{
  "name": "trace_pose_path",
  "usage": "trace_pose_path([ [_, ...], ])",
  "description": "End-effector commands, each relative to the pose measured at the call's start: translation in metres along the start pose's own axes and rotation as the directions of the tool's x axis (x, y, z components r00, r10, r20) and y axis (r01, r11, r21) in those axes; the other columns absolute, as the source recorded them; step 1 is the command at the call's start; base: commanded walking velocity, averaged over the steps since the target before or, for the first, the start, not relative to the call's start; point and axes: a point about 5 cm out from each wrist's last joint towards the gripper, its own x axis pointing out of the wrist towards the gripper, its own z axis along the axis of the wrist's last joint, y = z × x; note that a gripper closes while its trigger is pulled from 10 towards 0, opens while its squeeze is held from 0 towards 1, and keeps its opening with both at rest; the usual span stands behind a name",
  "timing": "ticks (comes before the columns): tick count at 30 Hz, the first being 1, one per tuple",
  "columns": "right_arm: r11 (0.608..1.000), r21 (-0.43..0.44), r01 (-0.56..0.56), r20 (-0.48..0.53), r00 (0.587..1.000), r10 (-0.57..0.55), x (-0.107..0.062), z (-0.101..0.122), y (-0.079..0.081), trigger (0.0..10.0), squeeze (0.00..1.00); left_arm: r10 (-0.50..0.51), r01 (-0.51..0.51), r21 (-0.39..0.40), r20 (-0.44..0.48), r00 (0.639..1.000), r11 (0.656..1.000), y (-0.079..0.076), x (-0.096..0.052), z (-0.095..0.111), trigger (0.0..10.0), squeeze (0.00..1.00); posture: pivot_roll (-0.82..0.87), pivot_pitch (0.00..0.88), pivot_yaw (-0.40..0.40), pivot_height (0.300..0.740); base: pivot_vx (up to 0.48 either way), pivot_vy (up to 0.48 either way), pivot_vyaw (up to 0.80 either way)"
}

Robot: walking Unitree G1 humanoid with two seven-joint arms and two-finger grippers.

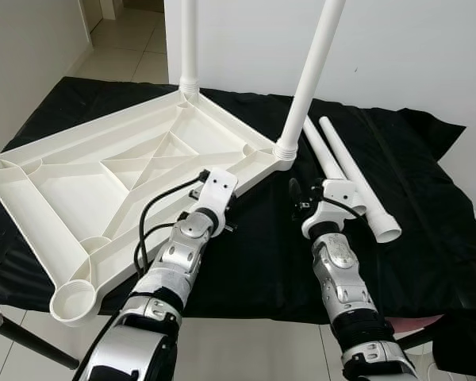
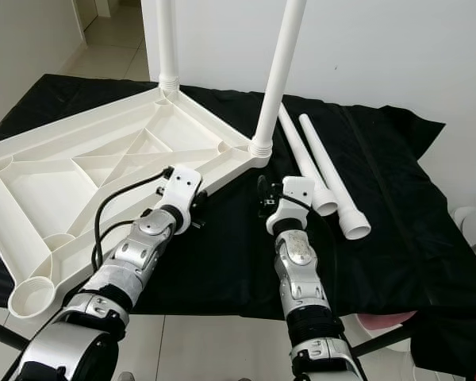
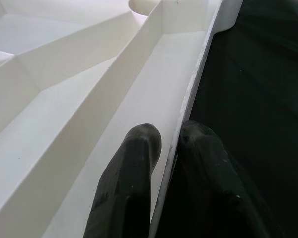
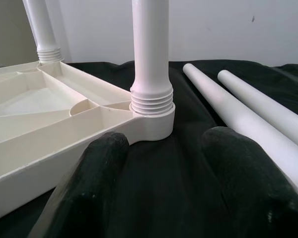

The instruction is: Building children table

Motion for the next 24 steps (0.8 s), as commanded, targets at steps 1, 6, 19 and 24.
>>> trace_pose_path([
  [1,1.0,0.006,0.013,0.004,1.0,-0.013,0.002,0.001,0.001,10.0,0.0,0.163,-0.16,-0.052,0.06,0.985,0.986,-0.002,0.002,0.018,0.0,0.0,0.02,0.018,-0.06,0.74,0.0,0.0,0.0],
  [6,1.0,0.017,0.022,0.008,1.0,-0.022,0.005,0.002,0.005,10.0,0.0,0.13,-0.124,-0.066,0.09,0.987,0.99,-0.009,0.002,0.025,0.0,0.0,0.03,0.018,-0.059,0.74,0.0,0.0,0.0],
  [19,1.0,0.015,-0.018,0.017,1.0,0.018,0.005,0.002,0.016,10.0,0.0,-0.08,0.099,-0.051,0.282,0.956,0.994,-0.028,-0.008,0.047,10.0,1.0,0.04,0.019,-0.055,0.74,0.0,0.0,0.0],
  [24,1.0,0.01,-0.018,0.015,1.0,0.018,0.005,0.001,0.015,10.0,0.0,-0.105,0.109,0.008,0.336,0.936,0.994,-0.02,-0.016,0.055,10.0,0.0,0.04,0.019,-0.056,0.74,0.0,0.0,0.0],
])
